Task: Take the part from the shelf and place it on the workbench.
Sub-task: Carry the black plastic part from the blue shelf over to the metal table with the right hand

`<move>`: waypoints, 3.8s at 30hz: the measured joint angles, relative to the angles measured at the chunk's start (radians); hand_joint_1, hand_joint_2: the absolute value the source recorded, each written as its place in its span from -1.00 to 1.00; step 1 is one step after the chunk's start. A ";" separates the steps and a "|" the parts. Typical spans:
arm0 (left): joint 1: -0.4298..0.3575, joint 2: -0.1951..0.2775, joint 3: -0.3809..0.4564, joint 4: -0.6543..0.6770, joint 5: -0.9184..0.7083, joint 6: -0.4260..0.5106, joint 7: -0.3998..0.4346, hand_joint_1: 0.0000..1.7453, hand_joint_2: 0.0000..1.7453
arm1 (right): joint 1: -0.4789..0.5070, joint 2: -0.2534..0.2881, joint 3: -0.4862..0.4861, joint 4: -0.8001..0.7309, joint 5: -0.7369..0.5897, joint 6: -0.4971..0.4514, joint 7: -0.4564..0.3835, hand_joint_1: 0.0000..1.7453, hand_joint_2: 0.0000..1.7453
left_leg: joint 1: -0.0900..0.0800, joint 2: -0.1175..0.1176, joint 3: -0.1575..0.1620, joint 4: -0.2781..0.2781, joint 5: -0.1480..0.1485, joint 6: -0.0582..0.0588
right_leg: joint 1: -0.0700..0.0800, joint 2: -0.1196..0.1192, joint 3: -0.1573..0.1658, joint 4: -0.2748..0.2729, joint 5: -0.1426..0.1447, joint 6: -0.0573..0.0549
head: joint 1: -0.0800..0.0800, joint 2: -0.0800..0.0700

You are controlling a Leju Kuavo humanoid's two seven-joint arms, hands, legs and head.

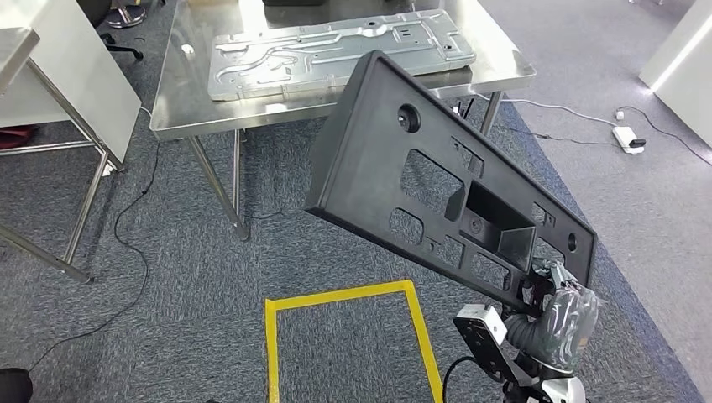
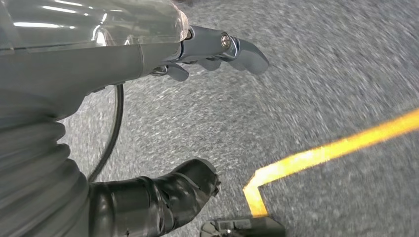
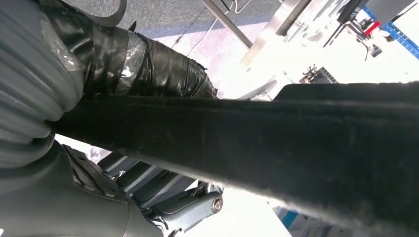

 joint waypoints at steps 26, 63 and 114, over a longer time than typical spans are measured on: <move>-0.005 0.000 0.001 0.000 -0.016 -0.001 0.002 -1.00 1.00 | -0.050 -0.001 0.074 0.005 0.045 0.015 -0.013 1.00 1.00 | 0.000 -0.003 0.129 -0.241 0.093 0.007 | -0.006 0.003 -0.040 0.023 0.016 0.029 | -0.002 0.000; -0.003 -0.006 0.000 0.000 -0.033 0.000 0.003 -1.00 1.00 | -0.092 -0.007 0.153 0.030 0.079 0.031 0.002 1.00 1.00 | -0.001 -0.005 -0.046 0.035 0.034 0.000 | 0.000 0.003 -0.007 0.016 -0.005 -0.005 | -0.005 0.000; -0.008 -0.015 -0.020 0.000 -0.044 -0.004 -0.004 -1.00 1.00 | -0.182 -0.020 0.259 0.063 0.130 0.063 0.043 1.00 1.00 | -0.008 -0.011 0.129 -0.258 0.117 0.028 | -0.005 0.000 -0.049 0.029 0.039 0.037 | -0.005 0.000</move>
